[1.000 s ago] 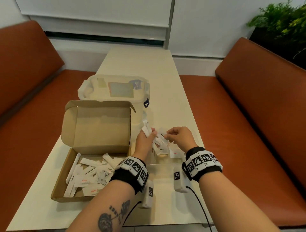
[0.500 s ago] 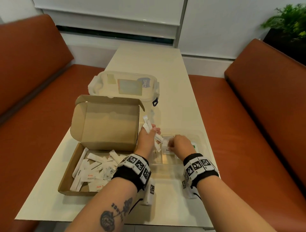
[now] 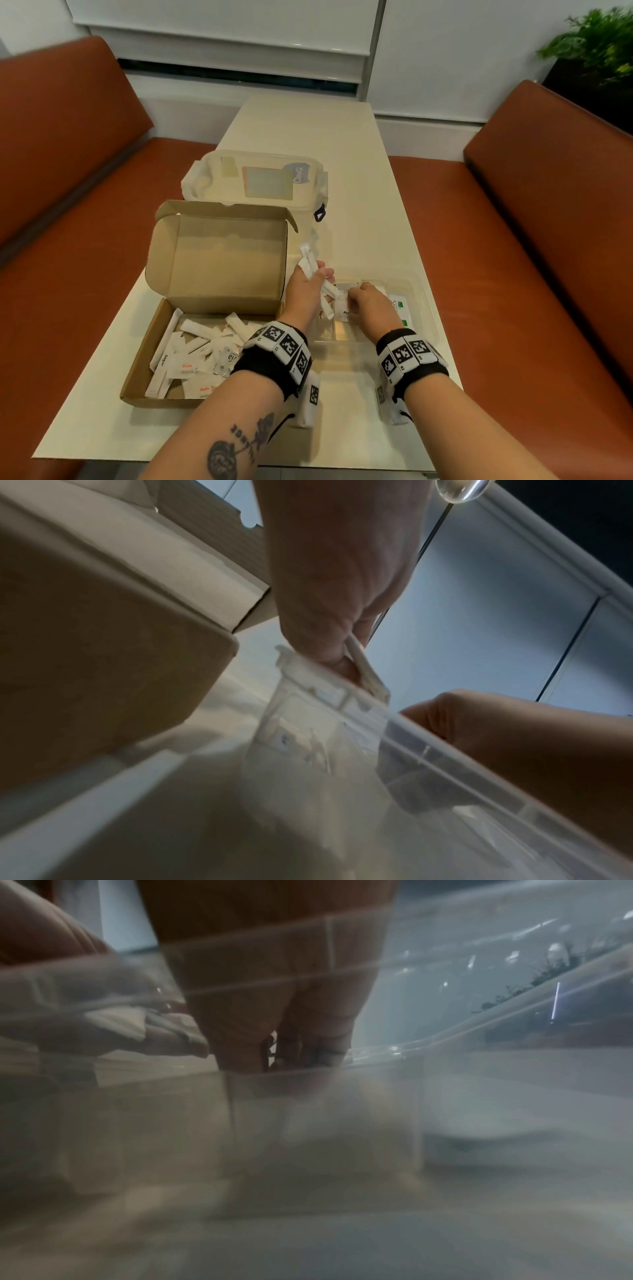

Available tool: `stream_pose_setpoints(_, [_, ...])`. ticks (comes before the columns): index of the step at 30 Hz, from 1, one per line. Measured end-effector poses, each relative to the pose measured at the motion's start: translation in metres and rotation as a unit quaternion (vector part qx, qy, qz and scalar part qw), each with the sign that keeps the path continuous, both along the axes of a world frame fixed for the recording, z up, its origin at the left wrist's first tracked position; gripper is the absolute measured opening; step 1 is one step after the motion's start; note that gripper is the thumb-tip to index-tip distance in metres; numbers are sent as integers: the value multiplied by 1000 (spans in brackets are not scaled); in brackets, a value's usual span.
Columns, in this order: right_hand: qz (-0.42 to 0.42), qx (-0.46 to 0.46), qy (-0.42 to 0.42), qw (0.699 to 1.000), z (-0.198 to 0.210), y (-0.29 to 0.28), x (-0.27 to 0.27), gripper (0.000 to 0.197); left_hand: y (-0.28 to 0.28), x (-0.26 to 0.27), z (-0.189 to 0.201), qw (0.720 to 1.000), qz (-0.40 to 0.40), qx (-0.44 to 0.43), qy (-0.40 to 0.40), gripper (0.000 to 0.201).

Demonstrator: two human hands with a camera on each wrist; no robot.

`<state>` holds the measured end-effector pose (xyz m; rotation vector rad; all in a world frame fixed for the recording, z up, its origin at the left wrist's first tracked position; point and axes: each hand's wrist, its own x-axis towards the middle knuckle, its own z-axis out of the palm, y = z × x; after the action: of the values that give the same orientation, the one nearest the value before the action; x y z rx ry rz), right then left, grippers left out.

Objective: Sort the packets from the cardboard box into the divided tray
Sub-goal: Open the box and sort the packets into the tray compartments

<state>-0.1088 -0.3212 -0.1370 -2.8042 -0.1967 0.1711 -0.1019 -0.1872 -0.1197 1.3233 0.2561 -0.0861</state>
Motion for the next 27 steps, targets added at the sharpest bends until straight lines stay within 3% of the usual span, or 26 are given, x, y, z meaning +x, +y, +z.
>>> stream_pose_setpoints(6, [-22, 0, -45, 999, 4, 2, -1, 8, 1, -6, 2, 999, -34, 2, 18, 8])
stream_pose_setpoints(9, [-82, 148, -96, 981, 15, 3, -2, 17, 1, -8, 4, 999, -43, 0, 28, 9])
stream_pose_setpoints(13, [-51, 325, -16, 944, 32, 13, -10, 10, 0, -10, 13, 998, -50, -2, 29, 20])
stream_pose_setpoints(16, [-41, 344, 0, 938, 36, 16, -12, 26, -1, -9, 20, 999, -40, -24, 27, 23])
stream_pose_setpoints(19, [-55, 342, -22, 938, 39, 16, -13, 15, 0, -9, 24, 998, -33, -50, 23, 15])
stream_pose_setpoints(27, [-92, 387, -25, 917, 45, 9, -13, 20, 0, -13, 28, 997, -31, -76, 8, 21])
